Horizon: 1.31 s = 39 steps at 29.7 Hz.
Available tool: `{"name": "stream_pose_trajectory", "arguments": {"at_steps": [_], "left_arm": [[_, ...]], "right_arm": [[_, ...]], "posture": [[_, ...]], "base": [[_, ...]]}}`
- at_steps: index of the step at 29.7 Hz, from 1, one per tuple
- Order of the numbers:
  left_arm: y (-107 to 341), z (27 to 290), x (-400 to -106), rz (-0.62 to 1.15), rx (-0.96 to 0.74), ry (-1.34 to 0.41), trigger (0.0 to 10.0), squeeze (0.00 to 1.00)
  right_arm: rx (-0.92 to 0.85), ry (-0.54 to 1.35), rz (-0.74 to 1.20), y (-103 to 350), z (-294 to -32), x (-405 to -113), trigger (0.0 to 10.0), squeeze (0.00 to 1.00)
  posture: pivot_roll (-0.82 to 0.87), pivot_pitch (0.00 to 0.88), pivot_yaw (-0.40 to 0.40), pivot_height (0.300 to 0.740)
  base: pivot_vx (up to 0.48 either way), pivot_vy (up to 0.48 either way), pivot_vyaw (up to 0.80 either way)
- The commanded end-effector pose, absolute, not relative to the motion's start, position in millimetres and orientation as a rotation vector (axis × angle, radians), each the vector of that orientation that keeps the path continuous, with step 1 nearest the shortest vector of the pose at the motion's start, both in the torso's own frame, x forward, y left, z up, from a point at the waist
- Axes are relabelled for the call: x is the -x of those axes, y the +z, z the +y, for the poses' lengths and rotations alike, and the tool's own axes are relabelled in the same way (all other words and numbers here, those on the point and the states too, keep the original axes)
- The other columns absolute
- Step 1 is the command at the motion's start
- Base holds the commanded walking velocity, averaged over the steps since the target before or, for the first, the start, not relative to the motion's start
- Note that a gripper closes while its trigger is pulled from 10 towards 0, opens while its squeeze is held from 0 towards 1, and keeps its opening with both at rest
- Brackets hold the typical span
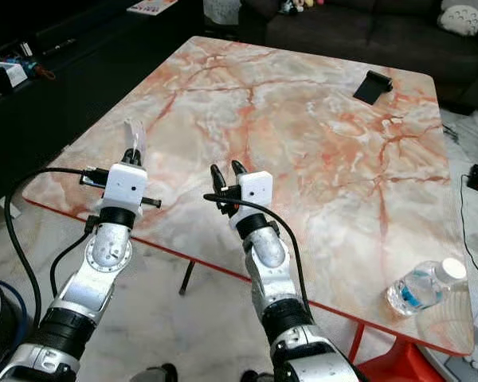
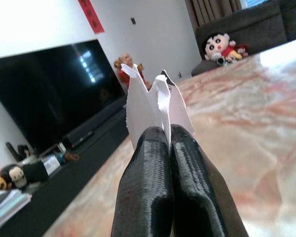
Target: Picking trash to rubbish bin
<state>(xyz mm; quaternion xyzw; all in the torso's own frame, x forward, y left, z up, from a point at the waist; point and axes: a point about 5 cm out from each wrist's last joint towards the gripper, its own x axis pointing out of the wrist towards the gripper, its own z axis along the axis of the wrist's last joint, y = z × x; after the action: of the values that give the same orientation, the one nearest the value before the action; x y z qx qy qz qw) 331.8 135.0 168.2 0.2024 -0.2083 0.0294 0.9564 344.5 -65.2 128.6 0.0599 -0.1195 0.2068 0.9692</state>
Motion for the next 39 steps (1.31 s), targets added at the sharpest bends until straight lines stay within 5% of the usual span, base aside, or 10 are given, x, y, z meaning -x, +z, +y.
{"name": "stream_pose_trajectory", "arguments": {"at_steps": [1, 39], "left_arm": [[169.2, 137.2, -329.6, -0.432, -0.413, 0.065, 10.0, 0.00], [166.5, 144.0, -328.7, -0.412, -0.433, 0.081, 10.0, 0.00]], "right_arm": [[-0.121, 0.424, -0.232, 126.3, -63.6, -343.7, 10.0, 0.00], [-0.109, 0.477, -0.197, 120.5, -59.0, -341.5, 10.0, 0.00]], "posture": [[0.11, 0.131, -0.019, 0.740], [0.11, 0.138, -0.029, 0.740]], "base": [[0.000, 0.000, 0.00], [0.000, 0.000, 0.00]]}}
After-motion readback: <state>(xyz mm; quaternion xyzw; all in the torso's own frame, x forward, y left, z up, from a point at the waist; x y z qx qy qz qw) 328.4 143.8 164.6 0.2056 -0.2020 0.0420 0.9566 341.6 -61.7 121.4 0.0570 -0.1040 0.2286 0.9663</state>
